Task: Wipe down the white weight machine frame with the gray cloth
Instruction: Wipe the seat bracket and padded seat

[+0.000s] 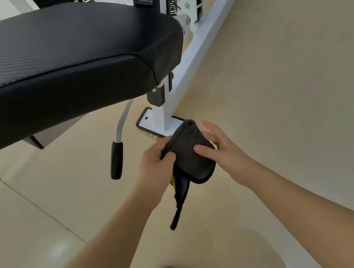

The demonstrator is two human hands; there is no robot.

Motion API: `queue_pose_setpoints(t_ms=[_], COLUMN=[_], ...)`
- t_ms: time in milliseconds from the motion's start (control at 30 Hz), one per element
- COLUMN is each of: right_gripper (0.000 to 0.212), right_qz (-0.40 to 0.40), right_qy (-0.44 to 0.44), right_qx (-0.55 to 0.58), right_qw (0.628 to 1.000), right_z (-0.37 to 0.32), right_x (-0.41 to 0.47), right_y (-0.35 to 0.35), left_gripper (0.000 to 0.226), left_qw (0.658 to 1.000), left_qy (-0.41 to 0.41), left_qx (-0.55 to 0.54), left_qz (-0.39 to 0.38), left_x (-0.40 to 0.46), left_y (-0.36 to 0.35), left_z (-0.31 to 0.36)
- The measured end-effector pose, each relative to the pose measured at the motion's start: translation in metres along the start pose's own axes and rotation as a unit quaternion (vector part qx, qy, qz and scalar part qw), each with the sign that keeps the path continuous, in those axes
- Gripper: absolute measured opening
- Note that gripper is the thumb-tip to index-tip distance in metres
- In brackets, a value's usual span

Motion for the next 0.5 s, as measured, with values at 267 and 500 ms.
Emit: queue_pose_setpoints(t_ms=[267,500], right_gripper=[0.006,0.004], right_qz=[0.083,0.086], right_qy=[0.027,-0.108], right_qx=[-0.112,0.068], right_qw=[0.990,0.988], right_z=[-0.022,-0.020], right_x=[0.029,0.032], right_y=[0.014,0.015], left_gripper=[0.025,0.023], left_qw=[0.999,0.988], left_qy=[0.024,-0.009], left_qx=[0.001,0.151], left_qz=[0.022,0.032], left_x=[0.031,0.057], left_y=[-0.011,-0.015], left_z=[-0.013,-0.016])
Point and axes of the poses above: each hand's wrist, its own x-axis towards the middle knuckle, its own y-axis out of the back of the hand, z = x × y, the point moved 4 cm from there along x, towards the middle knuckle, and after that the axes turned 2 degrees about -y, right-handed, at the moved point
